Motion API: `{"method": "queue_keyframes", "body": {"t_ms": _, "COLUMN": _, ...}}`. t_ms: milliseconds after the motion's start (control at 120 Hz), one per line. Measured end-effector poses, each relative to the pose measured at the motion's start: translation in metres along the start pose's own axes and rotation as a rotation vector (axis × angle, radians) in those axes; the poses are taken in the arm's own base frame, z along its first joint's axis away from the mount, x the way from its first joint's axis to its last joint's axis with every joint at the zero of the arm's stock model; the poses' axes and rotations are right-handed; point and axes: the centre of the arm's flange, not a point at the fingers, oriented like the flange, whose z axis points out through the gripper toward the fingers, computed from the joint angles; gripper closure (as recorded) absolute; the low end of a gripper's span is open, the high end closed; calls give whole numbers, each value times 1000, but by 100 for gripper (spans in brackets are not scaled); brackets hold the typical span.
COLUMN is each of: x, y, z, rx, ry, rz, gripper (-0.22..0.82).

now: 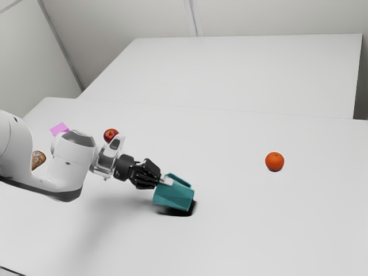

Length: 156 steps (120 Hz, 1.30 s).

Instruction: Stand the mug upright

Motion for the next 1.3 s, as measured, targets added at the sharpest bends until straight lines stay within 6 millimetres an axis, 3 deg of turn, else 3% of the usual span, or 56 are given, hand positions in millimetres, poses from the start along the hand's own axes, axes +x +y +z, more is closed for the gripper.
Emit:
{"method": "queue_keyframes", "body": {"t_ms": 175, "x": 11, "y": 25, "z": -4, "rx": 34, "ry": 18, "rz": 78, "gripper": 77}}
{"method": "queue_keyframes", "body": {"t_ms": 292, "x": 59, "y": 74, "z": -23, "rx": 210, "ry": -52, "rz": 296, "gripper": 78}}
{"method": "queue_keyframes", "body": {"t_ms": 383, "x": 102, "y": 102, "z": -31, "rx": 428, "ry": -154, "rz": 462, "gripper": 78}}
{"method": "queue_keyframes", "body": {"t_ms": 483, "x": 136, "y": 131, "z": -5, "rx": 643, "ry": -280, "rz": 616, "gripper": 78}}
{"method": "queue_keyframes", "body": {"t_ms": 550, "x": 147, "y": 140, "z": 15, "rx": 743, "ry": -331, "rz": 667, "gripper": 78}}
{"method": "queue_keyframes", "body": {"t_ms": 742, "x": 150, "y": 118, "z": 55, "rx": 915, "ry": -423, "rz": 627, "gripper": 78}}
{"method": "queue_keyframes", "body": {"t_ms": 842, "x": 149, "y": 108, "z": 63, "rx": 966, "ry": -423, "rz": 583, "gripper": 77}}
{"method": "queue_keyframes", "body": {"t_ms": 1000, "x": 149, "y": 107, "z": 64, "rx": 993, "ry": -385, "rz": 518, "gripper": 42}}
{"method": "queue_keyframes", "body": {"t_ms": 1117, "x": 150, "y": 109, "z": 62, "rx": 1003, "ry": -356, "rz": 478, "gripper": 25}}
{"method": "queue_keyframes", "body": {"t_ms": 1200, "x": 149, "y": 127, "z": 52, "rx": 1002, "ry": -318, "rz": 466, "gripper": 17}}
{"method": "queue_keyframes", "body": {"t_ms": 1300, "x": 145, "y": 191, "z": 11, "rx": 982, "ry": -243, "rz": 472, "gripper": 12}}
